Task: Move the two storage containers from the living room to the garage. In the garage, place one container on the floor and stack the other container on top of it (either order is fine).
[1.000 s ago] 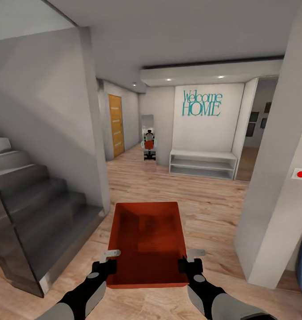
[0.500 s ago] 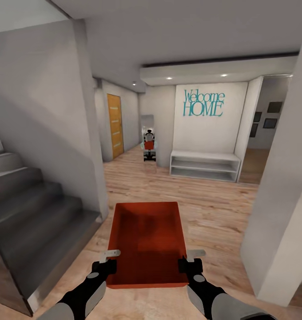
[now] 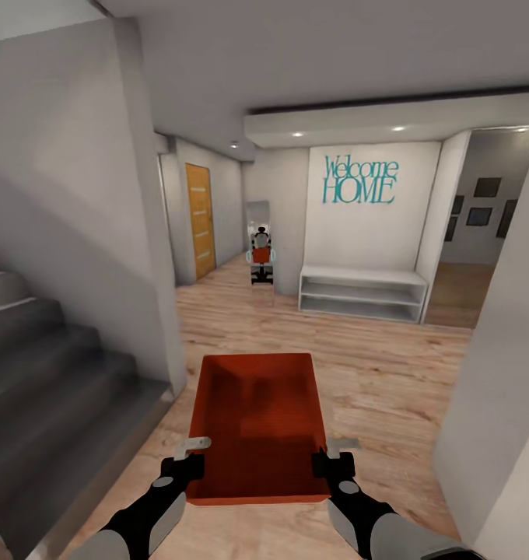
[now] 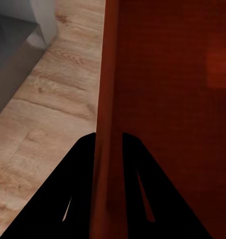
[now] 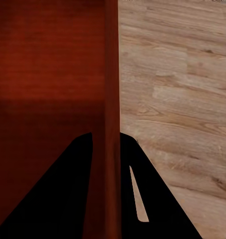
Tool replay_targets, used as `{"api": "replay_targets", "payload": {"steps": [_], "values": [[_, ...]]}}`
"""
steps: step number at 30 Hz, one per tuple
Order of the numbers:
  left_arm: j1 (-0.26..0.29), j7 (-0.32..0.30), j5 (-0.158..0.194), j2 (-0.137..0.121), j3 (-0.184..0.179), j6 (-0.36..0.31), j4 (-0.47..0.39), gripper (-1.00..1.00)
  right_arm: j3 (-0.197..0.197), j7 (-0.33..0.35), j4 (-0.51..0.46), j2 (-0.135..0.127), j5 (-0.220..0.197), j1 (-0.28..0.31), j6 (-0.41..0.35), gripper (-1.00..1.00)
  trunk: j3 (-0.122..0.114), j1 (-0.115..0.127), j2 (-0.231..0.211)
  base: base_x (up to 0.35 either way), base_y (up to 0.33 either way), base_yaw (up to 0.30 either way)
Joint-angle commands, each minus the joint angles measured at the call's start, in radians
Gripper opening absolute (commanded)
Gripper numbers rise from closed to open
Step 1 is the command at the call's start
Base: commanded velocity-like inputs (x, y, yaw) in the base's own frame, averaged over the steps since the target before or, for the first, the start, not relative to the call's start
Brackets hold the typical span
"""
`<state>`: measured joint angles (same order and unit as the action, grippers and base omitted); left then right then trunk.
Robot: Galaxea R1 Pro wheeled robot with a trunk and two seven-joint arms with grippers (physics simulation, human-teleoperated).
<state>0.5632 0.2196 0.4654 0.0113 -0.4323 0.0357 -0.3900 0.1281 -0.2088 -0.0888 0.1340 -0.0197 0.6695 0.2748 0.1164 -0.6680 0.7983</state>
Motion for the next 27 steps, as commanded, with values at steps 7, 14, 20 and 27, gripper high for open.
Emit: {"api": "replay_targets", "payload": {"steps": [7, 14, 20, 27], "values": [[0.001, 0.024, 0.0, -0.001, 0.009, 0.004, 0.0, -1.0, -0.013, 0.002, 0.0, 0.018, 0.009, 0.001, -0.002, -1.0, 0.002, -0.001, 0.001, 0.322, 0.0, 0.0], [0.001, 0.024, 0.001, -0.001, 0.009, 0.004, 0.0, -1.0, -0.013, 0.003, 0.0, 0.018, 0.009, 0.001, -0.002, -1.0, 0.002, -0.001, 0.001, 0.322, 0.0, 0.0], [0.001, 0.024, 0.001, -0.001, 0.009, 0.004, 0.0, -1.0, -0.013, 0.003, 0.0, 0.018, 0.009, 0.001, -0.002, -1.0, 0.002, -0.001, 0.001, 0.322, 0.0, 0.0], [0.001, 0.024, 0.001, -0.002, 0.009, 0.004, 0.0, -1.0, -0.013, 0.003, 0.0, 0.018, 0.009, 0.001, -0.002, -1.0, 0.002, -0.001, 0.001, 0.322, -0.001, 0.0]]}}
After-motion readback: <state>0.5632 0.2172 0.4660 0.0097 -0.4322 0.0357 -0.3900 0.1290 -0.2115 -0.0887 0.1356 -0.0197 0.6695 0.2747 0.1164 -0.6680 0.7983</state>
